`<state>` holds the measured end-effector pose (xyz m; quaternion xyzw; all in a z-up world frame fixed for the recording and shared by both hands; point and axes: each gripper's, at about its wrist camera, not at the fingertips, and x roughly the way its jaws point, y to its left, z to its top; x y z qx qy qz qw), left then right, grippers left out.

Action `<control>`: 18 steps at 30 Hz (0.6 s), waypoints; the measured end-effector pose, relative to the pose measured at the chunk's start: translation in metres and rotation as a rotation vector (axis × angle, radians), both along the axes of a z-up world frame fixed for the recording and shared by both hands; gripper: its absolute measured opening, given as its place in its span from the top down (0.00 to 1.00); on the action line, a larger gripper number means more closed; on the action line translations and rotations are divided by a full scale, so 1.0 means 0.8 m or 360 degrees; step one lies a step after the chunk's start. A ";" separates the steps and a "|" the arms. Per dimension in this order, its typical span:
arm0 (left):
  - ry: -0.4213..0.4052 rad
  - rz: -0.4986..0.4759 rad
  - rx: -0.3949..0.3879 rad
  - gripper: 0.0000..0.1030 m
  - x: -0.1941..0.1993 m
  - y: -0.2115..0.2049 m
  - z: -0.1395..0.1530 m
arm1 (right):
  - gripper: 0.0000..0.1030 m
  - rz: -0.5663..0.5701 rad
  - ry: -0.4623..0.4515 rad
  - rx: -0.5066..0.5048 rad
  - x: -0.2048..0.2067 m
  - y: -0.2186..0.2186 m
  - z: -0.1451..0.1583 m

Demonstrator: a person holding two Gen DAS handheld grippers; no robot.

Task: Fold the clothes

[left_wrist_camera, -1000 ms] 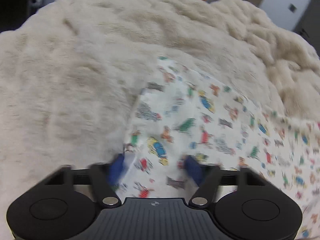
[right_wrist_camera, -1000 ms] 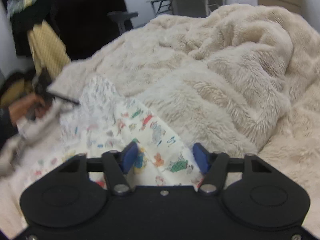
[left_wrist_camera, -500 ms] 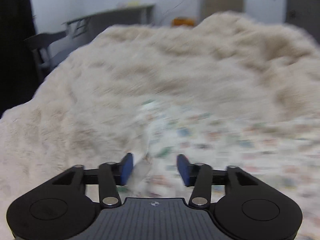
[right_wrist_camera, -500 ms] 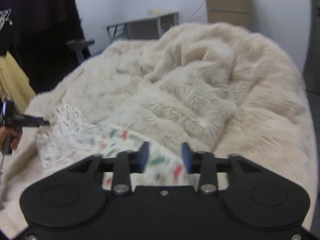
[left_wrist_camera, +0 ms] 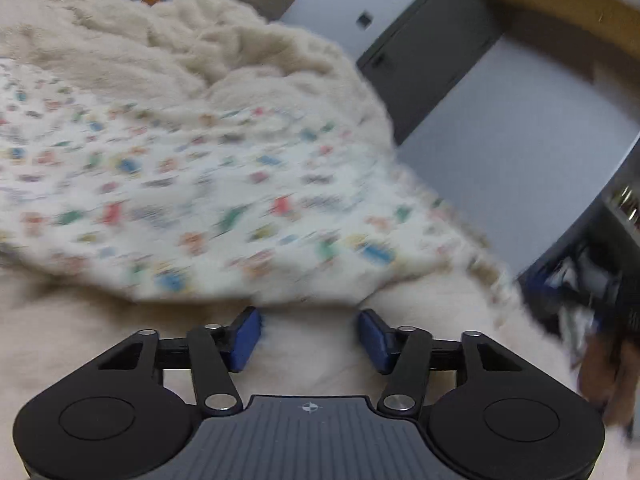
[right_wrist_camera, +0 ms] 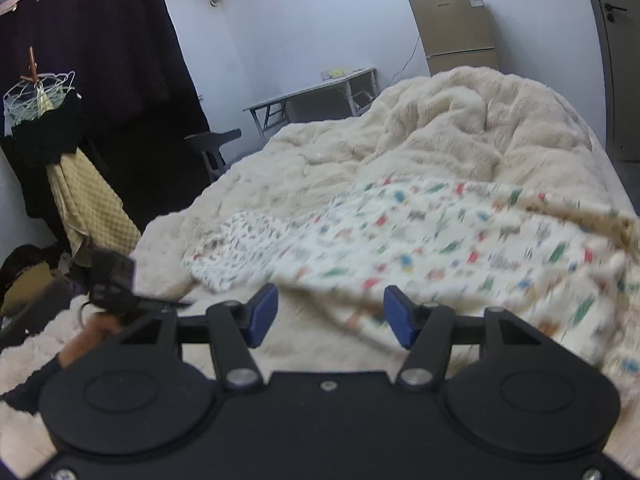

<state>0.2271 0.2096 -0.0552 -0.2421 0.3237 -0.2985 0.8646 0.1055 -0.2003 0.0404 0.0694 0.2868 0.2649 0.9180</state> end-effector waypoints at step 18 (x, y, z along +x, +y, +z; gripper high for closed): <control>-0.0316 -0.0066 0.0018 0.65 0.008 -0.005 0.068 | 0.45 -0.0002 -0.0072 -0.0010 -0.029 0.010 0.022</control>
